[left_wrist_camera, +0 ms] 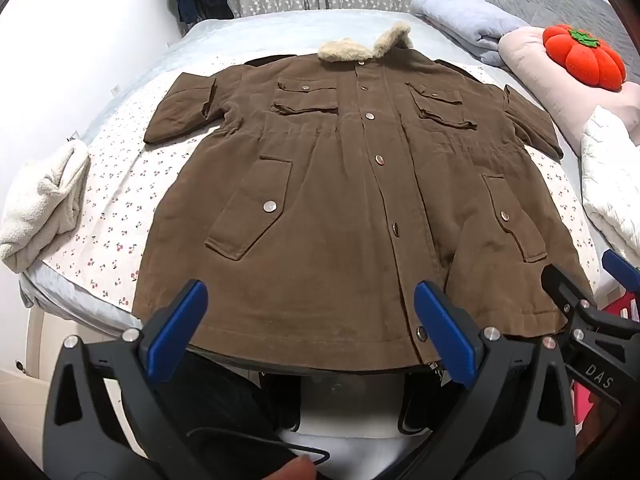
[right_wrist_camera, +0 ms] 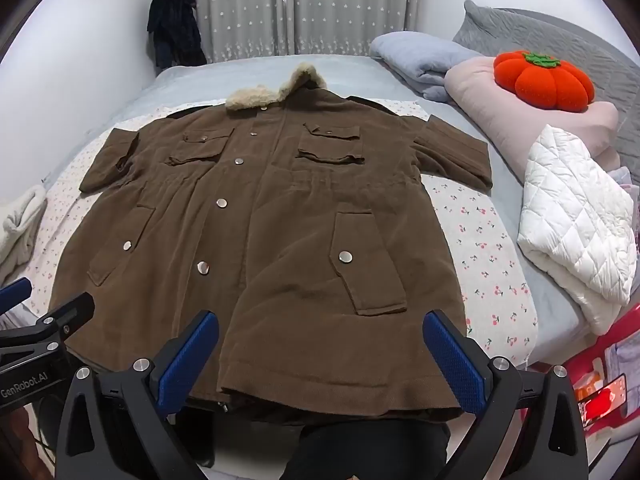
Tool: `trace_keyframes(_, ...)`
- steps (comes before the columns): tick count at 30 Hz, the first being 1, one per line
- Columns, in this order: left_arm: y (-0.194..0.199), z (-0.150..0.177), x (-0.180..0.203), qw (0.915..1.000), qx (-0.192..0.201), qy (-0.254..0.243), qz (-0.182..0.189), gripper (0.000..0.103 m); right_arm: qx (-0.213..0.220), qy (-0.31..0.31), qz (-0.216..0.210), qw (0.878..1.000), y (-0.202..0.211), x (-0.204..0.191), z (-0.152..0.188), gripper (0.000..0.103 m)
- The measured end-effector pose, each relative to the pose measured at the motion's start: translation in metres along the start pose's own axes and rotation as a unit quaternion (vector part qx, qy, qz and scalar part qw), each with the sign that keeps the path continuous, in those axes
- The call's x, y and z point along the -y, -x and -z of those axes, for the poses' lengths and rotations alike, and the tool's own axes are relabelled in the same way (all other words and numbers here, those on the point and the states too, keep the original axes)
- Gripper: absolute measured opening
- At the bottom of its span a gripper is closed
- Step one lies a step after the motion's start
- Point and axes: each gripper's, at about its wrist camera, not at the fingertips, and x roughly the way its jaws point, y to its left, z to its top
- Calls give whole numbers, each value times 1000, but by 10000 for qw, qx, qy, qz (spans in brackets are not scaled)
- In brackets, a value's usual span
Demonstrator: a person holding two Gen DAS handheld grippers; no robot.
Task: Fold large clothes
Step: 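Move both grippers toward the brown coat's hem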
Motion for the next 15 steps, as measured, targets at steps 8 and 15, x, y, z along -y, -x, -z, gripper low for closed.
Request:
trace_keyframes(8,0,1,0,10000,-1,10,-8,103,0,-7,-23,10000,0,1,1,103)
trace_keyframes(15,0,1,0,10000,2,0,-4,103,-61,-7,7,10000,2,2,1,103)
